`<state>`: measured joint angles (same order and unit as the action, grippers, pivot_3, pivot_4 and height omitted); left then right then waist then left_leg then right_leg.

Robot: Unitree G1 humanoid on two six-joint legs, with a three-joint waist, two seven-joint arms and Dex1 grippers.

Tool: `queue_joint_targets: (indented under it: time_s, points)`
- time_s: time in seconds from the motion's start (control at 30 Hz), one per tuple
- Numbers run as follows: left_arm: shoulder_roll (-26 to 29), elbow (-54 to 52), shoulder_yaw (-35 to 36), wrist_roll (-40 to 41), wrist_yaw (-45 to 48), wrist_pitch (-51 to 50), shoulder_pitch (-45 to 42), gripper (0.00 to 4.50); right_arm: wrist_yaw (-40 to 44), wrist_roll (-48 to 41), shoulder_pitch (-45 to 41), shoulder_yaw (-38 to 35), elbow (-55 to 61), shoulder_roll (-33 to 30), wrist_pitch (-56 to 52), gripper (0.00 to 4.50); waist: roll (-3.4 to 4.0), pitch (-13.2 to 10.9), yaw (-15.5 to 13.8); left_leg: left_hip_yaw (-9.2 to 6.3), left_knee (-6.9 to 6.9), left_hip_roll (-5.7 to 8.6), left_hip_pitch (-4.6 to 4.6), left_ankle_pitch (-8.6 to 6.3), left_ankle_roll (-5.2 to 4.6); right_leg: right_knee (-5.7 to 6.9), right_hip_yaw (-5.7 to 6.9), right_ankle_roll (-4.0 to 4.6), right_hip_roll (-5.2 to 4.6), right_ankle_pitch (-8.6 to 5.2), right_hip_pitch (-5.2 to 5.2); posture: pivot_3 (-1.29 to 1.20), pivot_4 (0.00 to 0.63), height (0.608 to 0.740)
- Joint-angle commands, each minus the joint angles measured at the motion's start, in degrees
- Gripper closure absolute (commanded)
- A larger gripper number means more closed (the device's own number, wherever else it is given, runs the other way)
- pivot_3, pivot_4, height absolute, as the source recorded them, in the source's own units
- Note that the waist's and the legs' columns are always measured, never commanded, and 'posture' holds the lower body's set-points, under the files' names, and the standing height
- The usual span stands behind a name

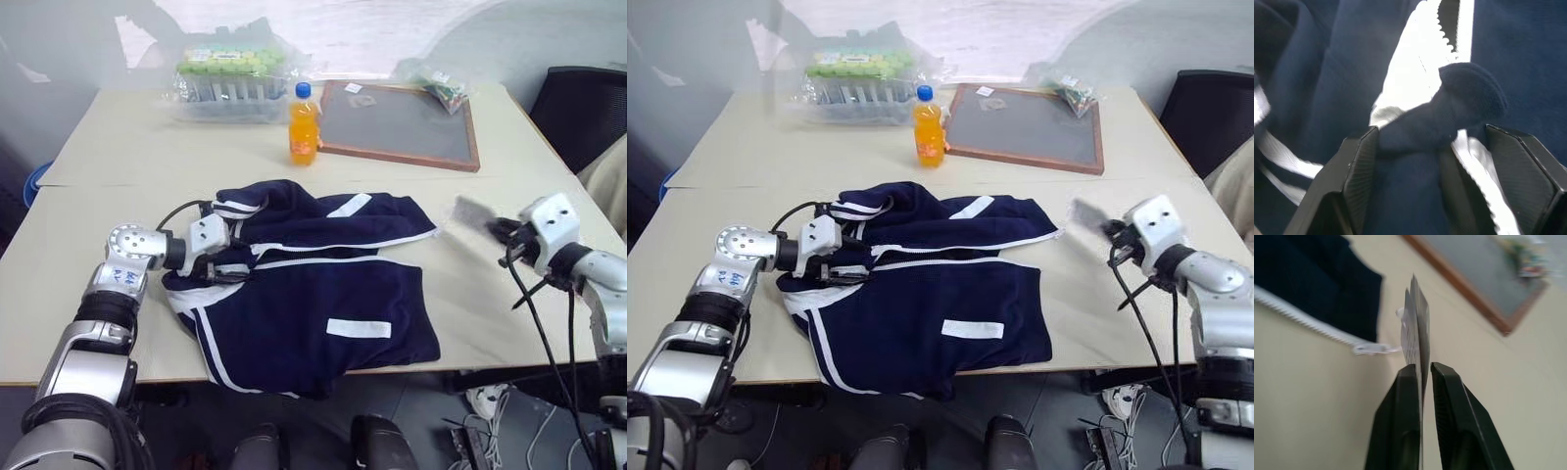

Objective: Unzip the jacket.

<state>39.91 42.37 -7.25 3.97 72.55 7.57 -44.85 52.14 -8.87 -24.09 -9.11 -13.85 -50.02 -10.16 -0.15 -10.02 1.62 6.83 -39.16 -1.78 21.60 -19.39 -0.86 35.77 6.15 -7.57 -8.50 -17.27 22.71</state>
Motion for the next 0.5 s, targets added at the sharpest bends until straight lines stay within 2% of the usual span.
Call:
queue_joint_targets:
  time_s: [0.03,0.13,0.2,0.3,0.4,0.5]
  points:
    - [5.7,-9.6,4.4,5.6,5.7,-8.8,1.9,0.00,16.1,-3.1,-1.6,2.4,-1.3,-7.4,-0.6,2.80,-0.05,-0.1,0.0,-0.03,0.02,0.00,0.04,-0.01,0.00,-0.03,0.03,0.00,0.00,0.00,0.02,0.00,0.150,0.740]
    - [11.5,-16.0,7.2,8.5,8.8,-14.5,4.7,0.00,23.5,-4.6,-6.0,3.3,-5.6,-11.4,-2.7,1.74,-0.17,-0.2,0.0,-0.02,-0.01,-0.01,0.09,-0.01,-0.01,-0.11,0.08,0.00,0.00,0.00,0.03,0.00,0.150,0.740]
    - [18.0,-20.1,11.3,11.4,11.7,-18.8,7.9,0.00,31.2,-6.8,-9.7,3.2,-9.1,-15.4,-6.6,1.00,-0.11,-0.2,0.1,-0.01,-0.04,-0.01,0.09,-0.01,-0.01,-0.12,0.06,-0.01,-0.01,0.01,0.02,0.00,0.150,0.740]
    - [24.2,-23.7,16.4,14.8,13.7,-23.6,11.9,0.00,36.8,-8.3,-13.7,3.1,-13.4,-18.3,-9.5,0.14,-0.05,-0.3,0.1,-0.04,0.03,-0.08,0.09,-0.02,0.00,-0.12,0.03,0.00,0.00,0.00,0.09,0.00,0.150,0.740]
    - [30.8,-25.6,23.0,18.3,16.9,-28.5,17.6,0.00,39.9,-8.7,-17.1,2.6,-18.2,-20.0,-9.3,0.02,-0.13,-0.4,0.2,-0.01,0.03,-0.10,0.08,-0.04,0.02,-0.14,0.03,0.01,0.00,-0.01,0.09,0.00,0.150,0.740]
    - [34.0,-25.0,28.0,19.7,17.3,-29.7,23.9,0.00,40.4,-10.2,-18.6,3.3,-20.4,-20.9,-10.7,0.02,-0.06,-0.4,0.2,-0.02,0.03,-0.14,0.08,-0.08,0.04,-0.14,0.00,0.02,-0.02,-0.01,0.12,0.00,0.150,0.740]
